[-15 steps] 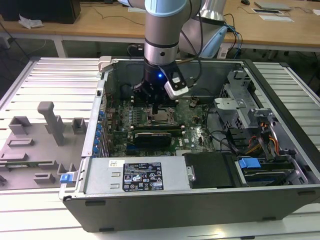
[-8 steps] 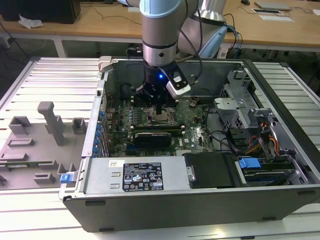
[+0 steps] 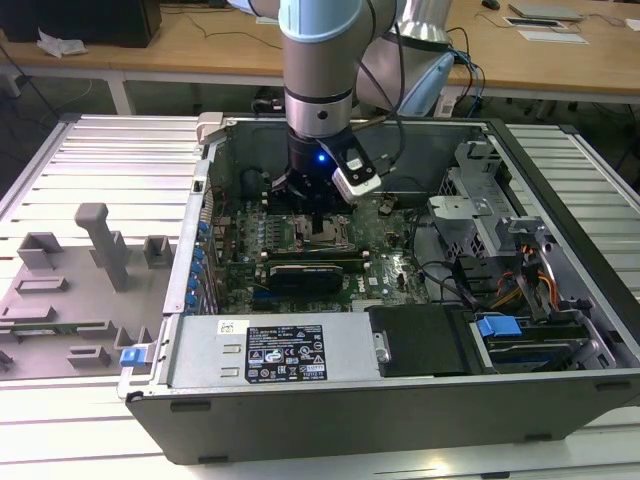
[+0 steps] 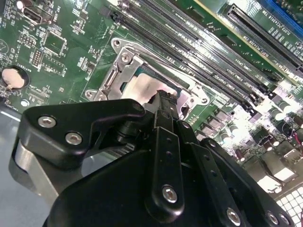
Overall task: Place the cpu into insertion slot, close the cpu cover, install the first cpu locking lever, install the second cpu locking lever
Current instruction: 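Close the cpu cover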
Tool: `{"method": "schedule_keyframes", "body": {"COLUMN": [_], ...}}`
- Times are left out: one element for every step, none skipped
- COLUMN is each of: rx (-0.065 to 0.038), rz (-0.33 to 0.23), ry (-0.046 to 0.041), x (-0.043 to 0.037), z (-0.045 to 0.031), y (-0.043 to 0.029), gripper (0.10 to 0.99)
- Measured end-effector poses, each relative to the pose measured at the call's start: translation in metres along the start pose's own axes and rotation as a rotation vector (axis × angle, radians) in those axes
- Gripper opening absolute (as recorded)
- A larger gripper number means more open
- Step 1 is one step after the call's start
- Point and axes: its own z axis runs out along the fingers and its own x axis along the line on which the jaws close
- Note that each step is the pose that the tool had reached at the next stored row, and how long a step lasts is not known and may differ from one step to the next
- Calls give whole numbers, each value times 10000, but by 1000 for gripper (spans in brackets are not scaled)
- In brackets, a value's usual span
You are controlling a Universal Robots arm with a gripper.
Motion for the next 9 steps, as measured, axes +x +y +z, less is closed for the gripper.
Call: {"method": "schedule_keyframes", "body": {"rx": [-5,-11,-17,-22,-31,-41,-54,-72,-95], "rz": [-1,0,1,0,0,1,1,2,-1], "ry": [-2,-4,-4,-5,-5,-6,-6,-6,-8], "x": [15,48,74,90,108,121,133,157,169], "z": [1,1,3,5,8,14,20,35,54], "y": [1,2,4,5,6,6,6,7,8], "gripper": [106,106,106,106,106,106,106,106,106]}}
